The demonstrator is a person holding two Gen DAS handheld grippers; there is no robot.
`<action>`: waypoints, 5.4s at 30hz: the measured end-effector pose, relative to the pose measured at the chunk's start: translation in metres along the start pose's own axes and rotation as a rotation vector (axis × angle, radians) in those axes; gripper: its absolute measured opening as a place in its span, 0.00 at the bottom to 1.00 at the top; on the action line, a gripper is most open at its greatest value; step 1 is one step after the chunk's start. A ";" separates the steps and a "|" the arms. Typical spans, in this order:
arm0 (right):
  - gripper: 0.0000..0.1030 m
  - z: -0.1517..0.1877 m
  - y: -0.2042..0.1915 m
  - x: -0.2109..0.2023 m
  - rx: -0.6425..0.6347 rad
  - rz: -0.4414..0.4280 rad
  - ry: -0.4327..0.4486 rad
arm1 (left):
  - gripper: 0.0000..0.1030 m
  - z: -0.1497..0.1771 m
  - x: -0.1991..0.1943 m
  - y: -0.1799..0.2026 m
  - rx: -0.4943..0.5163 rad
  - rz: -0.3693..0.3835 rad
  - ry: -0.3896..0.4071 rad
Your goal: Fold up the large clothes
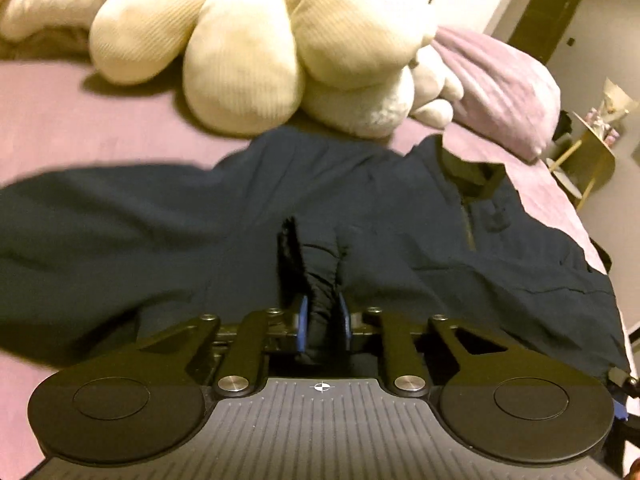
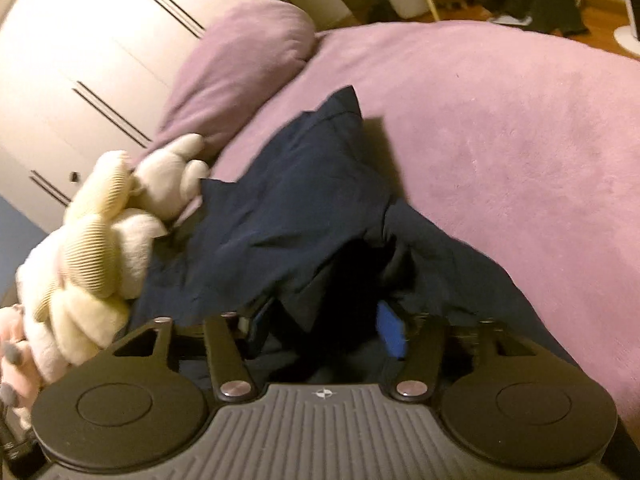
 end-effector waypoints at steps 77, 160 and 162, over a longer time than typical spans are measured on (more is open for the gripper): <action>0.04 0.012 -0.045 0.031 -0.841 0.354 0.080 | 1.00 0.024 0.052 0.020 0.262 -0.219 0.120; 0.25 0.064 -0.182 0.066 -0.196 -0.291 -0.183 | 0.98 0.079 -0.061 -0.121 -0.202 -0.207 0.283; 0.07 0.058 -0.186 0.054 -0.207 -0.303 -0.152 | 0.98 0.081 -0.063 -0.121 -0.199 -0.206 0.281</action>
Point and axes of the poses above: each gripper's, at about its wrist camera, not at the fingertips, and x roughly the way its jaws point, y to its right, z to its underside, the point moved 6 cm from there along x, roughly the way its jaws point, and after that the axes turned 13 degrees about -x, right-handed, at the moved point
